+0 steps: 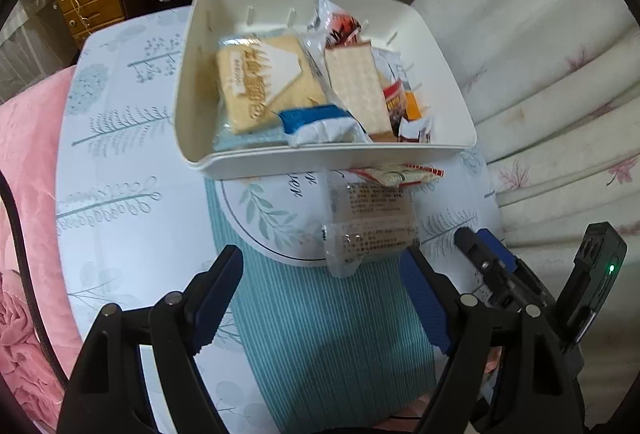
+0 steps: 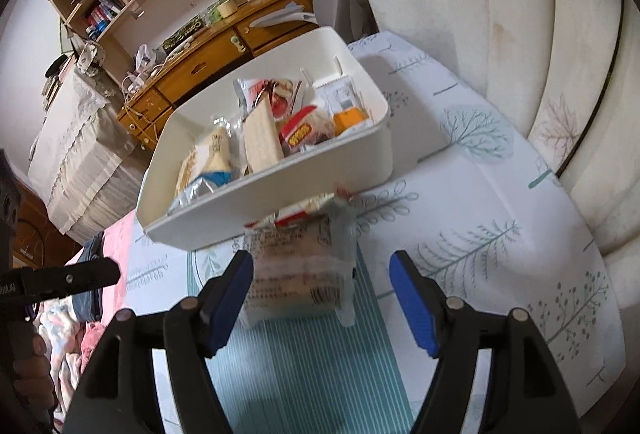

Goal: Organize snacks
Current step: 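Grasp the clear pastry bag with the right tool and lift it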

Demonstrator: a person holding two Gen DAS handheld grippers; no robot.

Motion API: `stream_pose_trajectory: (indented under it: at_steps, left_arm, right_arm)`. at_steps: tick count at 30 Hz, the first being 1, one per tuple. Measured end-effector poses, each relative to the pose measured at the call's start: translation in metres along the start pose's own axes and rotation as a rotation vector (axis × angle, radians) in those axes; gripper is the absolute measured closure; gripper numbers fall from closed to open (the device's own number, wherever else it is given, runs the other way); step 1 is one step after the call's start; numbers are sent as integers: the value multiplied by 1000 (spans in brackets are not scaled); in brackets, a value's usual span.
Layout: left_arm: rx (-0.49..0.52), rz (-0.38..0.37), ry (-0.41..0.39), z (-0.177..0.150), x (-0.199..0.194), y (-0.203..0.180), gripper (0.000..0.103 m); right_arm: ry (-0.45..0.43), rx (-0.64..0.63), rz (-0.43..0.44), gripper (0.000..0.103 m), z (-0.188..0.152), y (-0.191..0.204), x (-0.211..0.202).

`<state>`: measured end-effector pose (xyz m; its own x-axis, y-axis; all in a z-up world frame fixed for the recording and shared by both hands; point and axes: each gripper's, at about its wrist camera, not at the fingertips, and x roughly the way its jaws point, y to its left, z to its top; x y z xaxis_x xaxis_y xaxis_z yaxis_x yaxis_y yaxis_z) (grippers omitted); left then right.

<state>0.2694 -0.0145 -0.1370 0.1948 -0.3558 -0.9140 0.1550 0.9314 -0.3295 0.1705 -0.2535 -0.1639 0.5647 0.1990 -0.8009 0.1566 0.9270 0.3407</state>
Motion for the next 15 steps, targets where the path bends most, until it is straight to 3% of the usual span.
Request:
stream_pose_trajectory:
  at_steps: [9, 15]
  left_arm:
    - [12, -20, 28, 13, 29, -22, 23]
    - [10, -20, 39, 26, 47, -36, 23]
  right_arm:
    - [46, -24, 95, 30, -14, -11, 29]
    - [154, -9, 142, 30, -14, -17, 64]
